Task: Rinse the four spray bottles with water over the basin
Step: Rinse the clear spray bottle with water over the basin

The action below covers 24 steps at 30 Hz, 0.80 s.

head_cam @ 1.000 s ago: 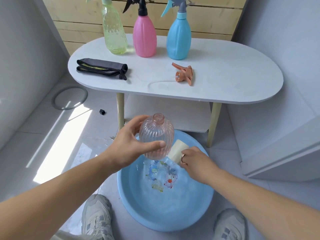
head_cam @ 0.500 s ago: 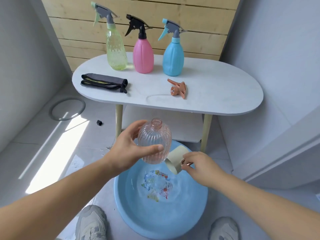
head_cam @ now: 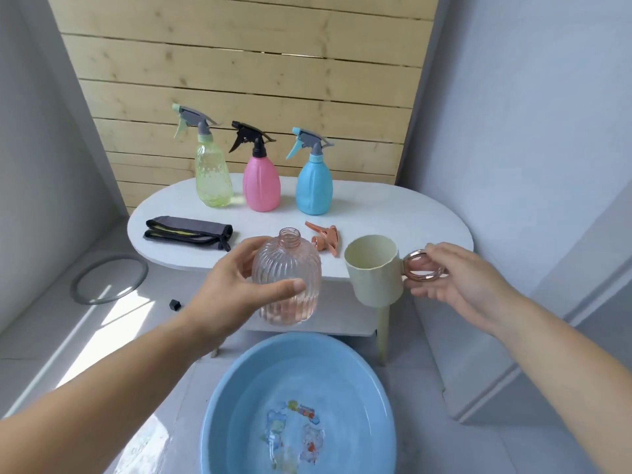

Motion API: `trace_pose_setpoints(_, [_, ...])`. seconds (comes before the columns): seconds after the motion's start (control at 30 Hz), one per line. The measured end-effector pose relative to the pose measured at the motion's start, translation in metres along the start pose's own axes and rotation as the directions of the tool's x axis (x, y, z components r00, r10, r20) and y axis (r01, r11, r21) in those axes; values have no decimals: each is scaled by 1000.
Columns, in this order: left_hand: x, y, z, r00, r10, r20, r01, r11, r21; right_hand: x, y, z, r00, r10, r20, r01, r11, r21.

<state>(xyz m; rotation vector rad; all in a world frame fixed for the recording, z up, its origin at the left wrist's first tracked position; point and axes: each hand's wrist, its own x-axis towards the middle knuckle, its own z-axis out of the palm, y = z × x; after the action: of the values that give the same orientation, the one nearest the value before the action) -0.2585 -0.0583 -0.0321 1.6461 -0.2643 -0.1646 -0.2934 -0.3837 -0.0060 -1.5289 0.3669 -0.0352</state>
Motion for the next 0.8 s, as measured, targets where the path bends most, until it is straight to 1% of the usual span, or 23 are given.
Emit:
trace_pose_setpoints(0.1, [13, 10, 6, 1000, 9, -3, -9, 1000, -1, 21, -10, -13, 996, -12, -85, 19, 997, 76])
trace_pose_setpoints(0.27, [33, 14, 23, 1000, 19, -13, -20, 1000, -11, 59, -6, -32, 981, 49, -185, -18, 986, 165])
trace_pose_setpoints(0.47, [55, 9, 37, 999, 36, 0, -36, 999, 23, 85, 7, -42, 964, 71, -258, -20, 981, 195])
trace_pose_setpoints(0.53, [61, 8, 42, 999, 37, 2, -37, 999, 32, 93, 11, -46, 953, 63, -295, -22, 990, 139])
trace_pose_setpoints(0.6, [66, 8, 48, 999, 34, 10, -34, 999, 33, 100, 15, -49, 940, 20, -340, -10, 999, 32])
trace_pose_setpoints(0.73, [71, 6, 53, 999, 29, 24, -30, 999, 40, 104, 16, -46, 928, -47, -371, 10, 995, -101])
trace_pose_setpoints(0.8, [71, 4, 53, 999, 29, 25, -30, 999, 44, 101, 10, -43, 908, -101, -407, -11, 965, -263])
